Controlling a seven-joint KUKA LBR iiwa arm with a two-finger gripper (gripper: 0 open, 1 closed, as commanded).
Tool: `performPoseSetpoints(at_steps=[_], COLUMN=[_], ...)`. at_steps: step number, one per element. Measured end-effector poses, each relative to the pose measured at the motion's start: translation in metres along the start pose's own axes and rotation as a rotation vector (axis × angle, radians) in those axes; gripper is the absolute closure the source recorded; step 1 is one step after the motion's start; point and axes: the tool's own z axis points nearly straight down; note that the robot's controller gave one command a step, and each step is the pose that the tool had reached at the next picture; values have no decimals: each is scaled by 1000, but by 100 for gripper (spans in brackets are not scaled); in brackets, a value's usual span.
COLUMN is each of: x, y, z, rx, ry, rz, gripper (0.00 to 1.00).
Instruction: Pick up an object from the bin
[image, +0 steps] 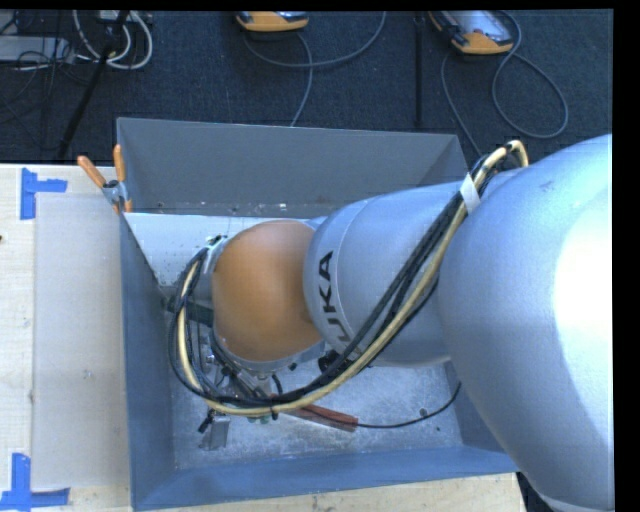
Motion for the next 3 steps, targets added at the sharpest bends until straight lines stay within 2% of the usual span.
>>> performPoseSetpoints(at_steps=[1,2,3], x=[16,-8,-3], y=[-99,-149,-160], z=[62,30,14], rx=[-1,-2,-4], ry=[-7,-11,-8], rz=[217,131,290], gripper=[0,0,0])
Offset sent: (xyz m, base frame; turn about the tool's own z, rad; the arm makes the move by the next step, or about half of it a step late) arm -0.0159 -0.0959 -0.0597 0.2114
